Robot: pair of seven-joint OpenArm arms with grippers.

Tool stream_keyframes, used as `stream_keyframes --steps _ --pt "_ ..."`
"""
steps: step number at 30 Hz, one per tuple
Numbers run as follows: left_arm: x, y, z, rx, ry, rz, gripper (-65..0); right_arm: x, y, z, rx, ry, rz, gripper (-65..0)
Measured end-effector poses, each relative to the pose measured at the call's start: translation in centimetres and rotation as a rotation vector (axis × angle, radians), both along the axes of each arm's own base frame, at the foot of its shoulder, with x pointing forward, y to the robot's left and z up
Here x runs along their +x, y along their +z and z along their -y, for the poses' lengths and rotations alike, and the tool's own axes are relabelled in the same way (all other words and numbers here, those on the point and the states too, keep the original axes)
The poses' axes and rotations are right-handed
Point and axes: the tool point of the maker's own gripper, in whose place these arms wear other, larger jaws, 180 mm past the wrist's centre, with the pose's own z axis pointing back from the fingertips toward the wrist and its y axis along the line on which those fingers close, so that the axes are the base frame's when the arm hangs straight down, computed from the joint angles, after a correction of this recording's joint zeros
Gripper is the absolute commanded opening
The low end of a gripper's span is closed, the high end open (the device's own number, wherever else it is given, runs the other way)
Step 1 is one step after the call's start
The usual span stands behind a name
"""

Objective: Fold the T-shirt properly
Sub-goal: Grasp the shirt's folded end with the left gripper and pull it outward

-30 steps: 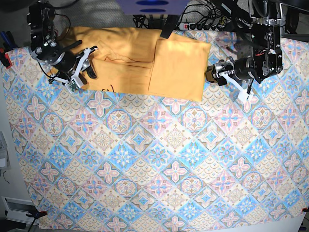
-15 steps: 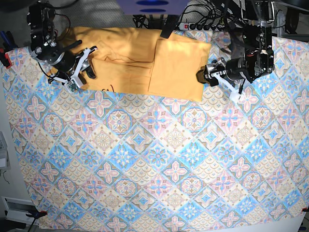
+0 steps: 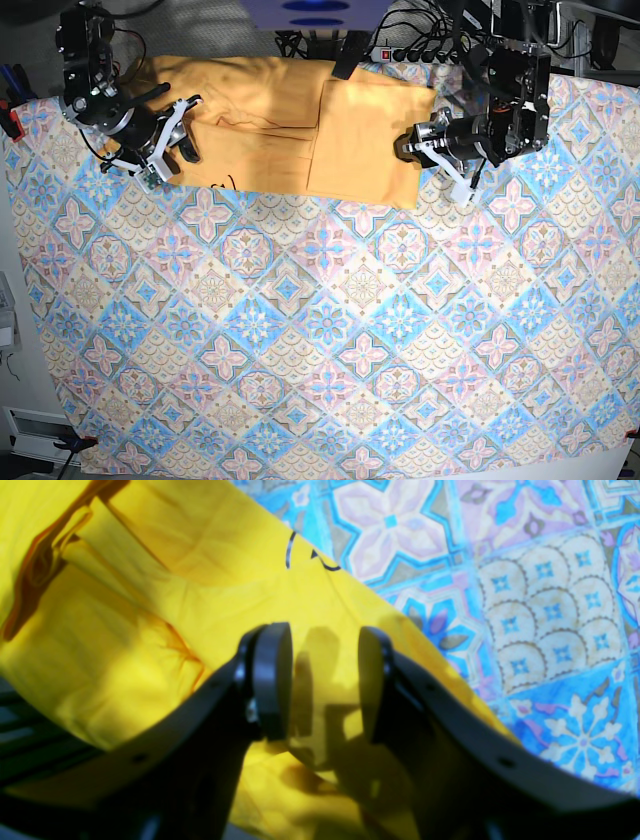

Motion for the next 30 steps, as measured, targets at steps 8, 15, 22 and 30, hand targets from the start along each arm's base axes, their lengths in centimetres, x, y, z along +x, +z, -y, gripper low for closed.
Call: stream_keyframes --steps 8,15,22,30 --pt "-0.4 -0.1 0.2 -0.005 -0.008 -0.015 -55.4 0.0 0.0 0.0 0.001 0.000 0.001 -43.3" --pt "-0.3 0.3 0.4 -0.048 0.013 -0.024 -55.6 0.0 0.0 0.0 0.001 0.000 0.001 -43.3" --pt "1.7 2.0 -2.0 -0.050 0.075 0.033 -58.4 0.0 0.0 0.0 0.001 0.000 0.000 -43.3" --pt "3.0 3.4 -3.8 -0.046 0.138 0.084 -58.6 -0.1 0.0 0.0 -0.002 0.000 -0.003 -43.3"
